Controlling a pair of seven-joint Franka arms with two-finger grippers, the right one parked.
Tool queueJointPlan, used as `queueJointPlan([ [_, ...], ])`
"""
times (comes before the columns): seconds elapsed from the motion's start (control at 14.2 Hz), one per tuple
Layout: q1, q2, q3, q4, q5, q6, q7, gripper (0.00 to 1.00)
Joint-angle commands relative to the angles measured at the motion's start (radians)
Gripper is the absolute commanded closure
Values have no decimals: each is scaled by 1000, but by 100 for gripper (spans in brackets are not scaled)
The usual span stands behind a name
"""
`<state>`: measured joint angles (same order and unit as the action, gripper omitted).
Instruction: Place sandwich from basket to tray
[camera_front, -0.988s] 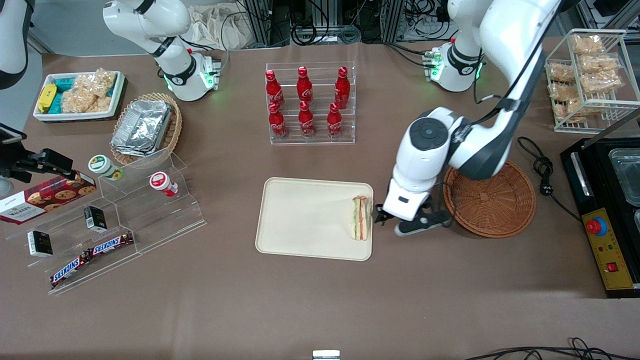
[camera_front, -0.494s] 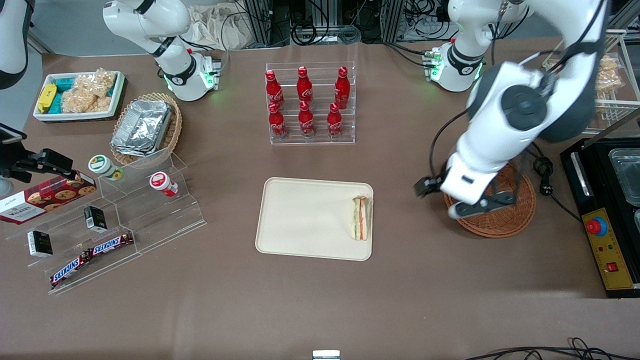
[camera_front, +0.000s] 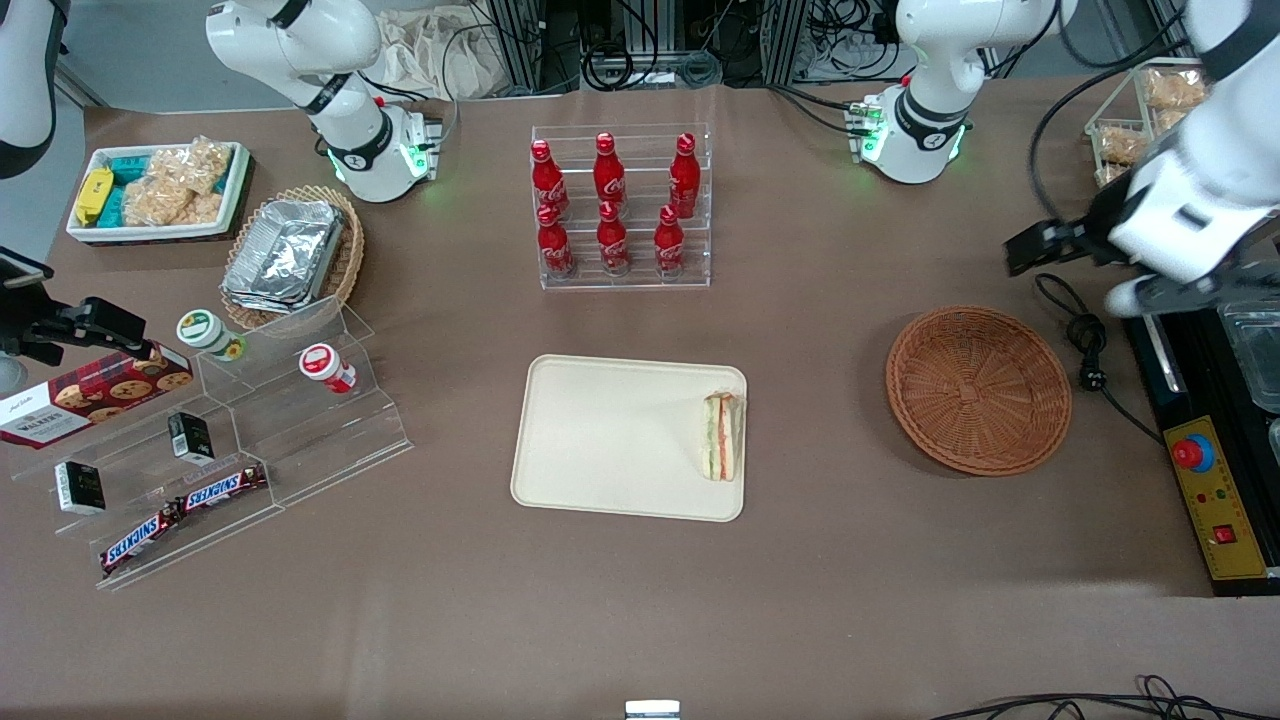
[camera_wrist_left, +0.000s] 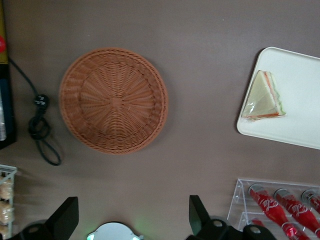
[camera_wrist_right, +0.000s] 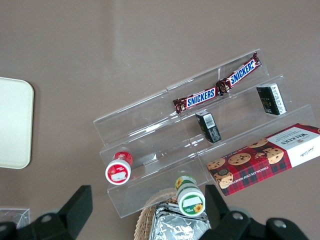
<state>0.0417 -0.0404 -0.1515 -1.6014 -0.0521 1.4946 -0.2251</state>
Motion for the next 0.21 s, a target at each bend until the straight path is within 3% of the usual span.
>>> queueJointPlan([
  [0.0, -9, 25, 10, 38, -3, -8, 20, 1],
  [0.14, -9, 28, 10, 49, -2, -19, 21, 1],
])
